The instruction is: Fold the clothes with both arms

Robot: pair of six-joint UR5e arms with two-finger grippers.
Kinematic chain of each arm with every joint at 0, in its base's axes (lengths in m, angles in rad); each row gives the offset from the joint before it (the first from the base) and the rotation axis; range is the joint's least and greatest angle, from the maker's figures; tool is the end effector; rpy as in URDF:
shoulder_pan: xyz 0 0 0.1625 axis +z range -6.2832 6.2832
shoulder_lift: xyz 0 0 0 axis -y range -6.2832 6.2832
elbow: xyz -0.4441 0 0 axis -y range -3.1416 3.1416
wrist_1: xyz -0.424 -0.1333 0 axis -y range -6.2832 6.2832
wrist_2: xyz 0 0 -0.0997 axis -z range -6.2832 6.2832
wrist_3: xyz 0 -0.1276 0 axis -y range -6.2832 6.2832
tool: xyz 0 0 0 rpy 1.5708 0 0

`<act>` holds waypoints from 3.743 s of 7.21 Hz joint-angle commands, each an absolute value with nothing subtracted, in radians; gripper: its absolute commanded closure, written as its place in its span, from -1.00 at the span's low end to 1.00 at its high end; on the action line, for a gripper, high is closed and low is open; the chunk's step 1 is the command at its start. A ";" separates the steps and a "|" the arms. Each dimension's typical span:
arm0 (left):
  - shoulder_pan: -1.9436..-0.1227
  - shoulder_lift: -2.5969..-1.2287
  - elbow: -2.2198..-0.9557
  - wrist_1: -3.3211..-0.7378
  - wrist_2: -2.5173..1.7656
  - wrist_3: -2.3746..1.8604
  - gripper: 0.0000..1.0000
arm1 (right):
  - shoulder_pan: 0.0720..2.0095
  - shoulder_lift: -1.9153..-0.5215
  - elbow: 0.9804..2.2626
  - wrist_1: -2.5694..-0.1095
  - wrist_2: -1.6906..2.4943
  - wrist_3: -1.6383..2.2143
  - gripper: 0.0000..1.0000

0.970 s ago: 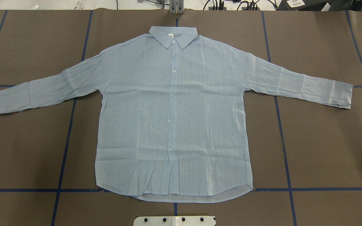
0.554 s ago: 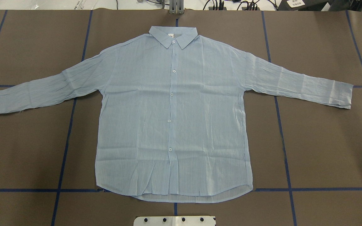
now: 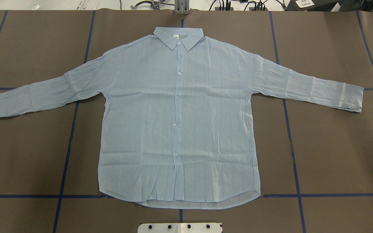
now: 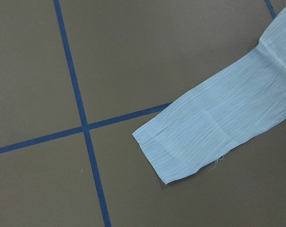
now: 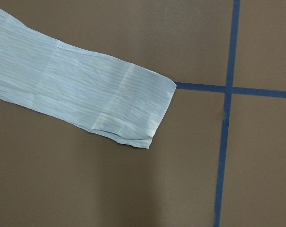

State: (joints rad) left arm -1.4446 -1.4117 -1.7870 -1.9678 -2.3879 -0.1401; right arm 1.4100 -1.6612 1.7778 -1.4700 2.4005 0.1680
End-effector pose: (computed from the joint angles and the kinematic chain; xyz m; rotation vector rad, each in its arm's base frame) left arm 0.0206 -0.4821 0.6115 0.3180 0.8523 0.1725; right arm -0.0409 -0.4968 0.6181 0.0668 -0.8487 -0.0834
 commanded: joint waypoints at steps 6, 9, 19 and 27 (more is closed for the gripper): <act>-1.443 -1.411 -1.789 -1.970 -2.387 -0.141 -1.00 | 1.330 -1.424 1.506 -1.425 2.396 0.312 -0.81; -1.443 -1.411 -1.801 -1.970 -2.387 -0.141 -1.00 | 1.280 -1.414 1.234 -0.986 2.373 0.491 -0.77; -1.445 -1.411 -1.818 -1.970 -2.388 -0.141 -1.00 | 1.198 -1.381 1.187 -0.973 2.187 0.483 0.13; -1.445 -1.411 -1.819 -1.970 -2.388 -0.141 -1.00 | 1.186 -1.379 1.193 -0.973 2.151 0.480 1.00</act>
State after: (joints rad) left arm -1.4450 -1.4113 -1.8180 -1.9696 -2.3884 -0.1411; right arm 1.1859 -1.3793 1.1910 -0.9732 2.1488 0.4817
